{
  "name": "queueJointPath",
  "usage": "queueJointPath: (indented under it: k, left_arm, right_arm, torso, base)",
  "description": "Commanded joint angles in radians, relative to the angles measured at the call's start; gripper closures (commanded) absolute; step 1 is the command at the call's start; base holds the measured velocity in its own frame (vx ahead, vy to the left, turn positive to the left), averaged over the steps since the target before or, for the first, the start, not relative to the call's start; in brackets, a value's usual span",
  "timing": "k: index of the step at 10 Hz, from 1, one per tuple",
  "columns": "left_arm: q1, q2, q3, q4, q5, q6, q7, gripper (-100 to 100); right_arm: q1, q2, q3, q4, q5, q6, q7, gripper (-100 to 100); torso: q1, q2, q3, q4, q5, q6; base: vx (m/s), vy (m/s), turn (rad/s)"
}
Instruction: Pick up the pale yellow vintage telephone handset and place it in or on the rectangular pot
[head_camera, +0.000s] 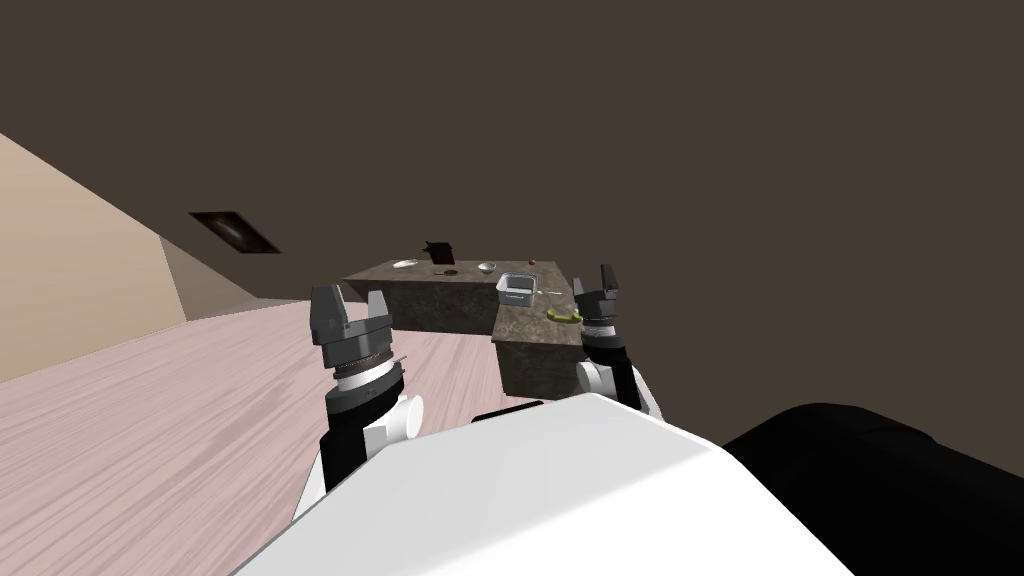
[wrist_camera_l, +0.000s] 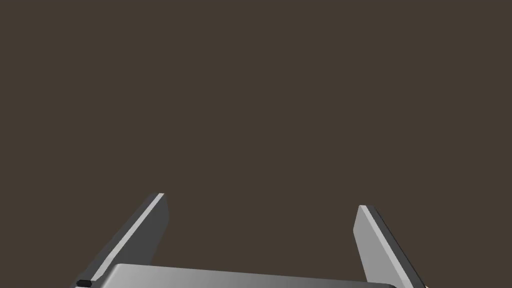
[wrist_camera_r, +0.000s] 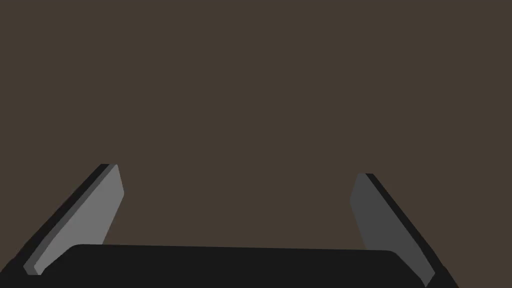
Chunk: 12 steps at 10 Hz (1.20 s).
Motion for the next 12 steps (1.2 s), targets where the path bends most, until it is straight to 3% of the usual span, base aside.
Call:
queueJointPath:
  k: [1, 7, 8, 12]
  left_arm:
    - [0.000, 0.000, 0.000, 0.000, 0.000, 0.000, 0.000, 0]
    - [0.000, 0.000, 0.000, 0.000, 0.000, 0.000, 0.000, 0]
    - [0.000, 0.000, 0.000, 0.000, 0.000, 0.000, 0.000, 0]
    - [0.000, 0.000, 0.000, 0.000, 0.000, 0.000, 0.000, 0]
  right_arm:
    - [-0.006, -0.042, 0.003, 0.005, 0.005, -0.005, -0.006, -100]
    - [-0.039, -0.208, 0.019, 0.062, 0.044, -0.040, -0.024, -100]
    - [-0.039, -0.216, 0.019, 0.062, 0.044, -0.040, -0.024, -100]
    - [-0.055, -0.333, 0.036, 0.136, 0.083, -0.067, -0.023, -100]
  torso:
    - [0.000, 0.000, 0.000, 0.000, 0.000, 0.000]
    - [0.004, 0.009, 0.005, 0.002, 0.001, 0.000]
    - [0.004, 0.010, 0.006, 0.002, 0.001, 0.000]
    - [0.003, 0.007, 0.005, 0.002, 0.001, 0.000]
  base:
    - [-0.072, 0.027, 0.001]
    - [-0.132, 0.057, 0.021]
    - [-0.117, 0.072, 0.011]
    - [-0.109, 0.052, 0.039]
